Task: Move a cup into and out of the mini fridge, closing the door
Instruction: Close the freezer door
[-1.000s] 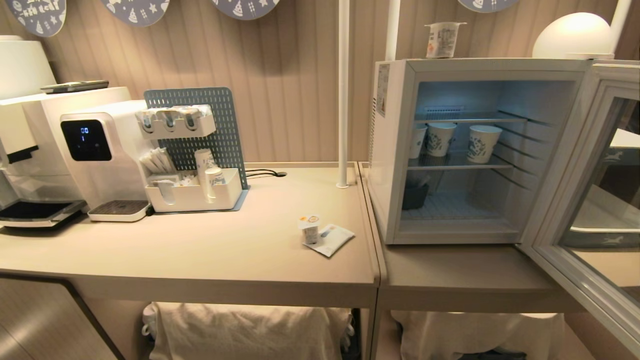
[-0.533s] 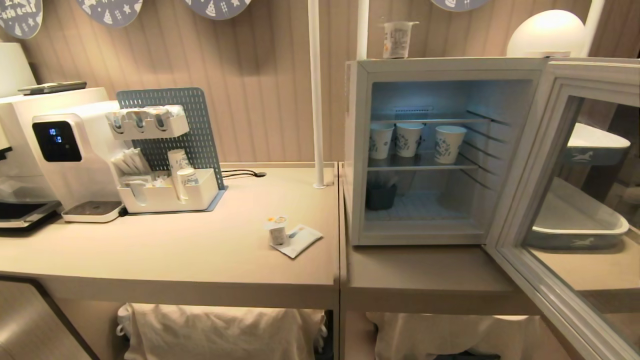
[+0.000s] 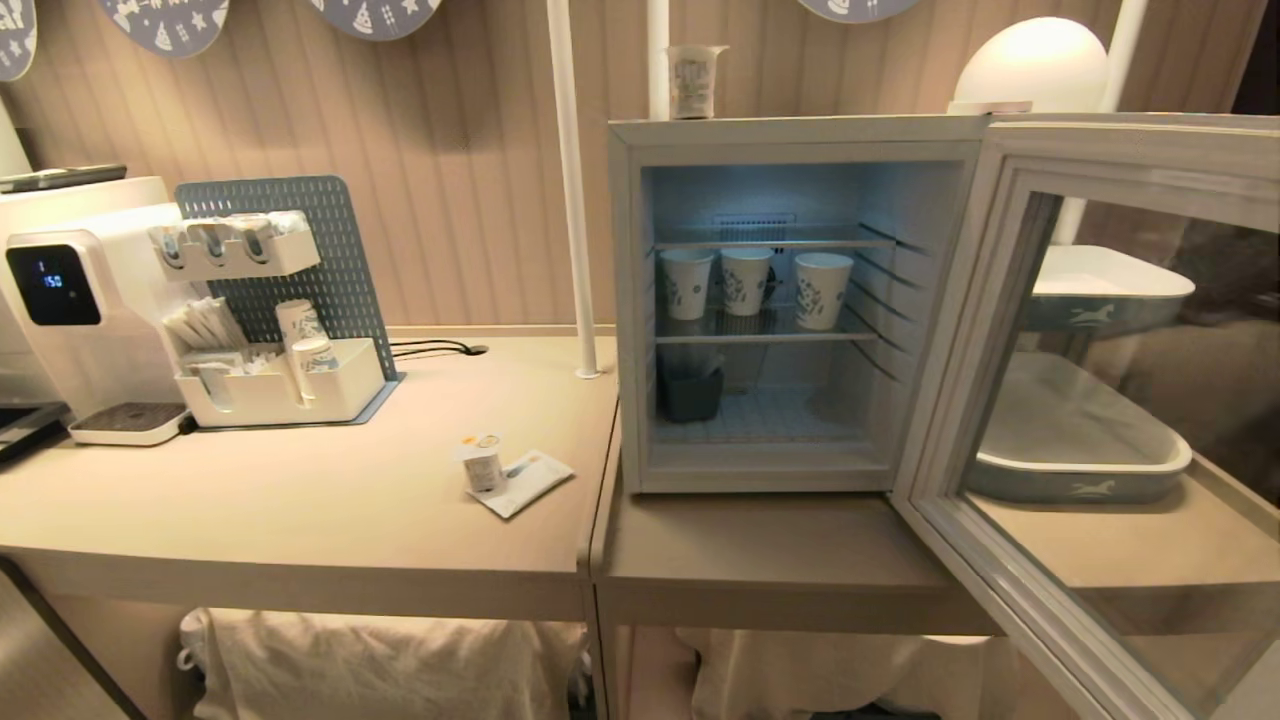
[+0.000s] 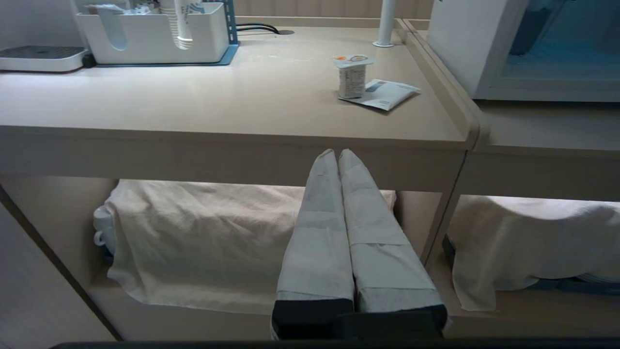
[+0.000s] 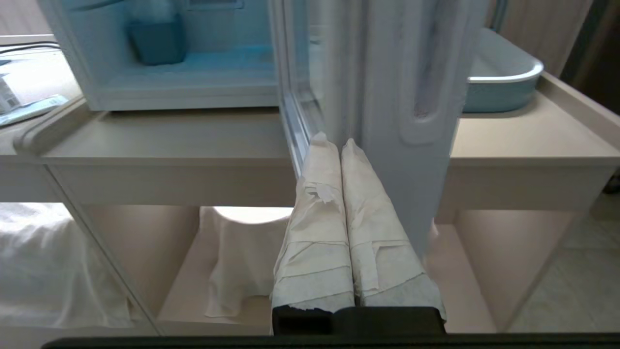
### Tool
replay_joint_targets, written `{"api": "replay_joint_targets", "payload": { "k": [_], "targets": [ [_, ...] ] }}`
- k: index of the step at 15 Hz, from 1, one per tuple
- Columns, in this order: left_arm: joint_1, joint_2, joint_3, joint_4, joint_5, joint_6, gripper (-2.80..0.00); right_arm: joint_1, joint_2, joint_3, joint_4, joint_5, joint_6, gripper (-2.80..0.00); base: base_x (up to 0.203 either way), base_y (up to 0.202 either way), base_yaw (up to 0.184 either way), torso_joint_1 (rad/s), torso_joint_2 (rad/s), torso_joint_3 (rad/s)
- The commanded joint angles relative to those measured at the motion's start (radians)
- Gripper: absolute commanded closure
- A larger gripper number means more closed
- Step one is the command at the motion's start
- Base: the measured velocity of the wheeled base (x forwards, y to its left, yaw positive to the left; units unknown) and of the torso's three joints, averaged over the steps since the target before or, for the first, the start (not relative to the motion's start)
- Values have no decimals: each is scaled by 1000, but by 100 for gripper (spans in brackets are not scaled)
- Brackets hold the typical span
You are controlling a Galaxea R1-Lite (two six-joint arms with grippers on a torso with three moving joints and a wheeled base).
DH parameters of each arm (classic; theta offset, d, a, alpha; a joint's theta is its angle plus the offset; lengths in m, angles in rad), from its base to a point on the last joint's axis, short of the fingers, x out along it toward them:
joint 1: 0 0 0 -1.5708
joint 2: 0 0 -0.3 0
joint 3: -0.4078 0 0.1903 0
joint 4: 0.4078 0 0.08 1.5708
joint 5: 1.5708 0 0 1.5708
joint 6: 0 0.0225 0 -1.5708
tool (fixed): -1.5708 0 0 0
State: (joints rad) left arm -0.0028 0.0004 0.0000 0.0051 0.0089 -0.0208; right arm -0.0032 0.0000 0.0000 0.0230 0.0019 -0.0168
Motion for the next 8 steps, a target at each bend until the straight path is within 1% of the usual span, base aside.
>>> {"api": "replay_joint_targets", "payload": {
  "k": [1, 4, 6, 7, 8],
  "targets": [
    [0, 0, 2, -1, 0, -1, 0, 0, 2, 0, 0, 1, 0, 0, 0, -189, -2, 0, 4, -1],
    [0, 0, 2, -1, 0, -2, 0, 0, 2, 0, 0, 1, 0, 0, 0, -189, 1, 2, 2, 3],
    [0, 0, 2, -1, 0, -2, 0, 2, 2, 0, 0, 1, 0, 0, 0, -154, -1, 5, 0, 2],
    [0, 0, 2, -1, 1, -2, 0, 0, 2, 0, 0, 1, 0, 0, 0, -80, -3, 7, 3, 2],
    [0, 0, 3, -1, 0, -2, 0, 0, 2, 0, 0, 1, 0, 0, 0, 0, 0, 0, 0, 0]
  ]
}}
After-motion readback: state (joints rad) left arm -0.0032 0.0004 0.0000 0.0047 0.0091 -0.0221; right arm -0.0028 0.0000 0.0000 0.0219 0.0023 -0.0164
